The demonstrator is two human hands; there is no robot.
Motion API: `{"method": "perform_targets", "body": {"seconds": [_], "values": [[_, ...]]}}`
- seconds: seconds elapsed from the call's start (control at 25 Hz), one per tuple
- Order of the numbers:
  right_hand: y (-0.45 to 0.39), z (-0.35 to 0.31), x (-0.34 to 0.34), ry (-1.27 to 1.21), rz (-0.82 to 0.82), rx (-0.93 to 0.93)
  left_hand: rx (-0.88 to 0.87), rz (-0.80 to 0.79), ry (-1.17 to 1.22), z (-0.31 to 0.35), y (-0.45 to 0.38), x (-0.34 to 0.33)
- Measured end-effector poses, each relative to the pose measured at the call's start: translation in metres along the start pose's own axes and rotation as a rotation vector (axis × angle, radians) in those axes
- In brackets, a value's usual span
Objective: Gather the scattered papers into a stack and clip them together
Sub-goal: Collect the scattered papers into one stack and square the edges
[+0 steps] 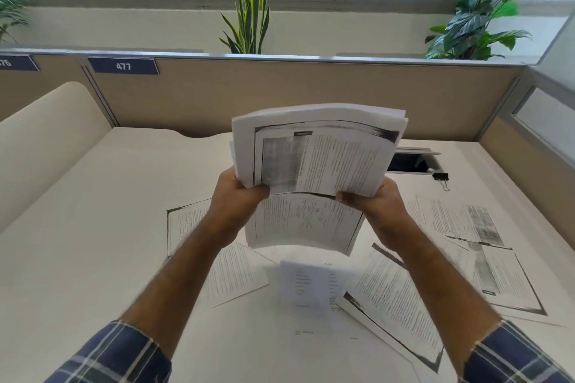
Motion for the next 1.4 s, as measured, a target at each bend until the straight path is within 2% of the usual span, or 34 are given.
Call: {"method": "perform_targets", "body": {"seconds": [0.12,0.24,0.32,0.48,0.68,0.8,0.88,1.0,1.2,1.28,1.4], "values": [[0.019,0.017,-0.008,0.004,-0.03,0.012,0.037,-0.038,0.015,-0.017,0.019,0.008],[0.042,0.06,-0.016,0.036,0.004,-0.147,0.114,-0.099,0.017,-0.047,0.05,0.005],[0.052,0.076,-0.021,0.064,0.03,-0.193,0.154,-0.069,0.029,-0.06,0.065,0.004],[0.057,0.075,-0.024,0.092,0.084,-0.174,0.136,-0.017,0.022,-0.065,0.067,0.007],[0.065,0.065,-0.021,0.096,0.118,-0.143,0.161,-0.027,-0.008,-0.059,0.06,-0.006],[0.068,0.055,0.001,0.028,0.219,-0.149,0.112,-0.05,0.079,-0.043,0.045,-0.025],[0.073,0.057,0.023,-0.068,0.322,-0.184,0.166,-0.074,0.084,-0.042,0.035,-0.044],[0.086,0.069,0.059,-0.093,0.498,-0.259,0.282,-0.172,-0.059,-0.056,0.027,-0.09],[0.113,0.098,0.107,0.073,0.699,-0.436,0.289,-0.327,-0.265,-0.09,0.035,-0.174],[0.123,0.11,0.122,0.275,0.749,-0.524,0.29,-0.366,-0.36,-0.108,0.044,-0.195],[0.134,0.127,0.137,0.695,0.762,-0.779,0.326,-0.413,-0.408,-0.13,0.056,-0.213]]}}
Point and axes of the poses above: each hand's wrist, its own y-axis away from the middle knuckle, its own x-axis out of the back of the hand, z = x × y, the point moved 5 cm from there along -y, towards the middle knuckle, and after that the axes turned 8 degrees about -x, right-handed, at the moved point
